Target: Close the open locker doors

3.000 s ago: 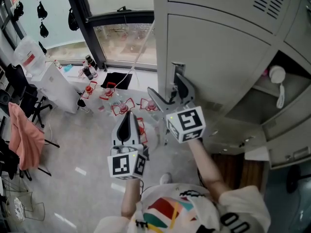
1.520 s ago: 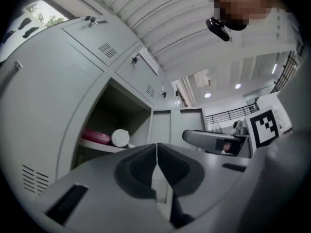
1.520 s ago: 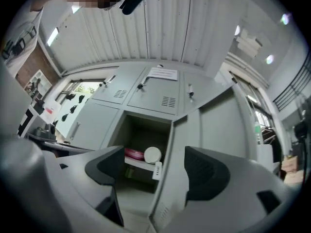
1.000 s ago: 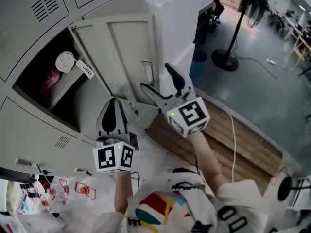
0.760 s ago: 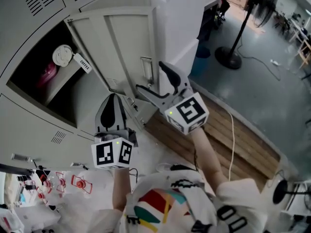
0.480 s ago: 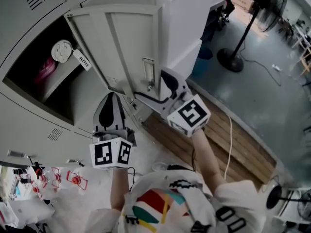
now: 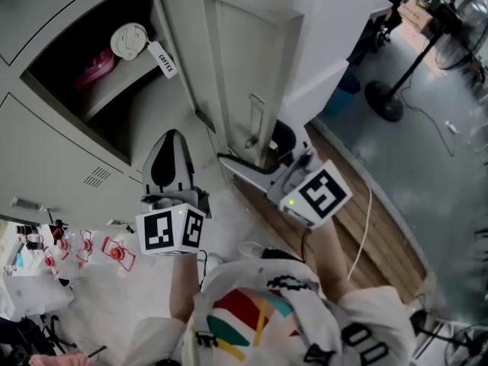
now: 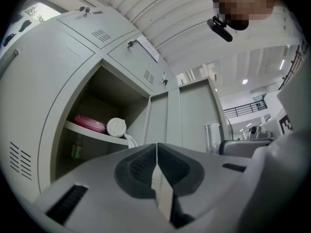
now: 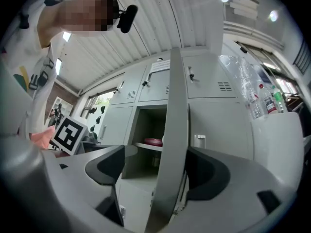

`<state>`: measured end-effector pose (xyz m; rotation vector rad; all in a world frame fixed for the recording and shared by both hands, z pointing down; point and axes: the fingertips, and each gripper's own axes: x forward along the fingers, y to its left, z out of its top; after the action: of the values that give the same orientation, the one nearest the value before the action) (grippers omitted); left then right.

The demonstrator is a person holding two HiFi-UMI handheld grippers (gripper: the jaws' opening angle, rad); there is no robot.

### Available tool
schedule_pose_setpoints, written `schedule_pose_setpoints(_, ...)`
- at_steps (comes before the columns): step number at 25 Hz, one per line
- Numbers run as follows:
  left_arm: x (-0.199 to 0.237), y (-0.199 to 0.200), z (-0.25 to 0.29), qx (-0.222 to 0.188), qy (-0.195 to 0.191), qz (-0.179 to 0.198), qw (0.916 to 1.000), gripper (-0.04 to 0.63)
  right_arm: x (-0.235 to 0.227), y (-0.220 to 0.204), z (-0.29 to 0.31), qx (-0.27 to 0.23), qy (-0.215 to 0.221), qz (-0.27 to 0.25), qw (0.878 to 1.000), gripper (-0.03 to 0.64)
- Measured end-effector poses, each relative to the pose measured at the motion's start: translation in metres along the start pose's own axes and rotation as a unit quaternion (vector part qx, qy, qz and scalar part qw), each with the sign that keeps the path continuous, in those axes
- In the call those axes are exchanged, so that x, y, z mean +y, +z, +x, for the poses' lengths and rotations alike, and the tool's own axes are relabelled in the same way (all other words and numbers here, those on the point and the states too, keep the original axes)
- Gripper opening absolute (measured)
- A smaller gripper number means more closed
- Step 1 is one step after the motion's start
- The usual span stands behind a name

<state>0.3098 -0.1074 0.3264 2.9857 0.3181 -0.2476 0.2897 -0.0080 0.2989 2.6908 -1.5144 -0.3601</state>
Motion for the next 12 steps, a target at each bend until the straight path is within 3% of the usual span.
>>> schedule_pose_setpoints(12,0.064,0.023,-0.041,-0.018,0.051,-0.001,0.9985,0.008,0.094,0.005,0.052,0.012,0.102,-0.009,0.995,0.354)
